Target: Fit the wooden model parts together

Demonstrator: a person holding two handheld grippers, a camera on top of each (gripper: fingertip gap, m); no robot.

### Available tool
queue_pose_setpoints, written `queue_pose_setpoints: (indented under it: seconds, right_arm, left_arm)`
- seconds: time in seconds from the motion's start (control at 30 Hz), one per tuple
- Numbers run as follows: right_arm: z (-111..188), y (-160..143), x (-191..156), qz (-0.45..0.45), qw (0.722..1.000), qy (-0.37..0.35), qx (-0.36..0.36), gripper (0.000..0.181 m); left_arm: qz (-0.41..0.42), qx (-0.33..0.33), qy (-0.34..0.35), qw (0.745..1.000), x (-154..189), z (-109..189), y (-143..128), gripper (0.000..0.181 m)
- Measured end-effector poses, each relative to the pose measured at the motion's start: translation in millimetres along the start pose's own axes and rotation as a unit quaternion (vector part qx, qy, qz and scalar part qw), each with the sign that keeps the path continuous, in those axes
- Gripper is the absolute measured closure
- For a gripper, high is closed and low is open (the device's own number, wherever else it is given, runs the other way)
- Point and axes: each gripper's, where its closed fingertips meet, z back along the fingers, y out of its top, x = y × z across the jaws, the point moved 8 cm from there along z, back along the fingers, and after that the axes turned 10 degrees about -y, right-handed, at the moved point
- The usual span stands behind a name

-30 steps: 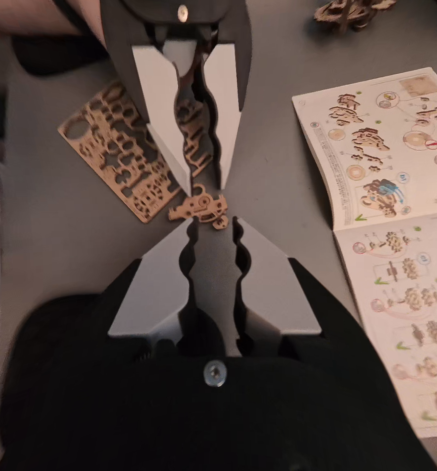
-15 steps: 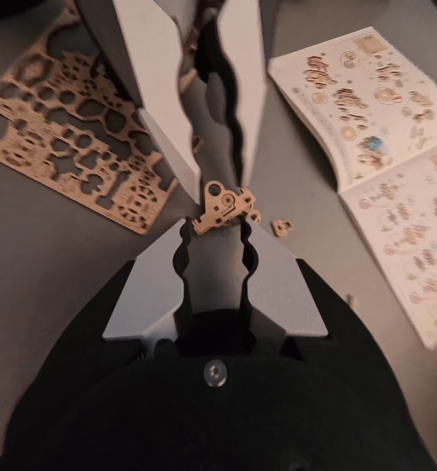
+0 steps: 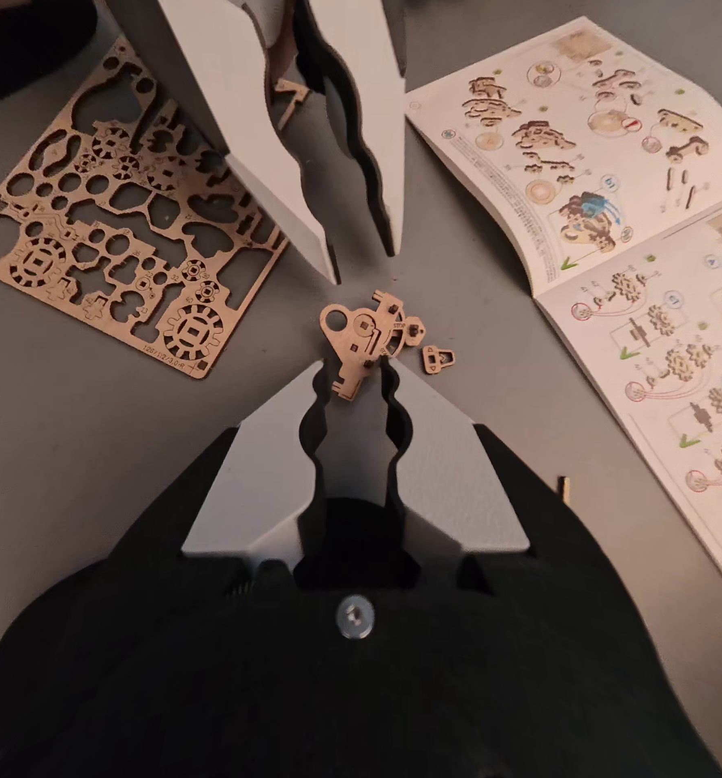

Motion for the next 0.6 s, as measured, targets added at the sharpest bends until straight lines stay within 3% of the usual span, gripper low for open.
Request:
queue_pose_setpoints:
  seconds: [0.03, 0.2, 0.37, 0.5, 0.6]
  right_arm:
    - [0, 1, -1, 0.011, 1.000, 0.007, -0.003, 0.160]
    - [-5, 6, -10, 0.124, 0.989, 0.076, 0.020, 0.162]
    - [-6, 9, -8, 0.207, 0.972, 0.094, 0.054, 0.160]
    - [0, 11, -2, 0.140, 0.979, 0.124, 0.079, 0.159]
    - [4, 9, 4, 0.085, 0.984, 0.127, 0.090, 0.171]
  left_arm:
    - [-0.015, -0.001, -0.006, 1.000, 0, 1, 1, 0.154]
    - [-0.042, 0.043, -0.077, 0.995, 9, 9, 9, 0.153]
    - [-0.062, 0.010, -0.099, 0.993, 16, 4, -7, 0.157]
    - [-0.055, 0.014, -0.102, 0.993, 16, 2, -7, 0.160]
    - [-0.061, 0.024, -0.102, 0.993, 14, 3, -7, 0.167]
